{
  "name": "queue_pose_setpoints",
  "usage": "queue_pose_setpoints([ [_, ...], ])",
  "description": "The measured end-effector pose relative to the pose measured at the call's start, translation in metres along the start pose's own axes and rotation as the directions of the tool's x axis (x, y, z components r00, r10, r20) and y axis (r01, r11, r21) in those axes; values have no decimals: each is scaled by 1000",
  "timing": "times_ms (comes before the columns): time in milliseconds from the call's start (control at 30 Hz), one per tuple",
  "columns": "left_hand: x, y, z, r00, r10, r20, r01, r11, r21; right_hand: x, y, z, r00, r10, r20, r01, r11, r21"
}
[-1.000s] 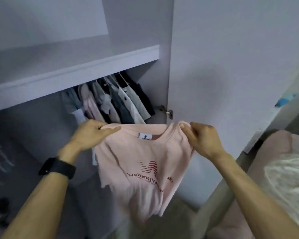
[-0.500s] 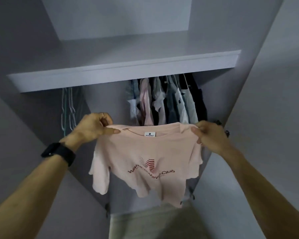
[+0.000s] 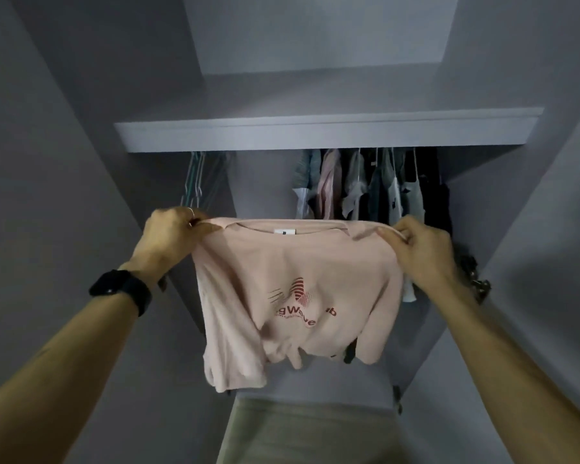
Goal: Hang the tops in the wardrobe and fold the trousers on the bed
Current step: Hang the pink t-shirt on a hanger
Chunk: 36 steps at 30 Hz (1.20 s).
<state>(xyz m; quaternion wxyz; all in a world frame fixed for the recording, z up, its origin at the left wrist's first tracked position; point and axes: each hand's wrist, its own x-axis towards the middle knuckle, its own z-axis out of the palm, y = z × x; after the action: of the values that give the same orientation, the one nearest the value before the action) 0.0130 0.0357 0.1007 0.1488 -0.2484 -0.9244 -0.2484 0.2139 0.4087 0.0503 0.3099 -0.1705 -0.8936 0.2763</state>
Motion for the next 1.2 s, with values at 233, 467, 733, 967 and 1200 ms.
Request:
queue_pose_setpoints([
  [233, -19, 4, 0, 985, -121, 126, 156, 934, -321, -7, 8, 27, 994, 62, 96, -68, 996, 63],
  [467, -30, -1, 3, 953, -171, 250, 276, 829, -486, -15, -17, 50, 935, -117, 335, 97, 992, 78],
  [733, -49, -26, -2, 923, -202, 327, 345, 808, -477, 1, -27, 56, 957, -20, 290, 11, 999, 32],
  [967, -58, -26, 1, 923, -136, 360, 326, 773, -544, 0, -52, 69, 933, -49, 356, 1, 991, 134],
  [1200, -72, -54, -11, 966, -128, 225, 171, 968, -184, -13, -78, 86, 951, -119, 285, 57, 974, 218],
])
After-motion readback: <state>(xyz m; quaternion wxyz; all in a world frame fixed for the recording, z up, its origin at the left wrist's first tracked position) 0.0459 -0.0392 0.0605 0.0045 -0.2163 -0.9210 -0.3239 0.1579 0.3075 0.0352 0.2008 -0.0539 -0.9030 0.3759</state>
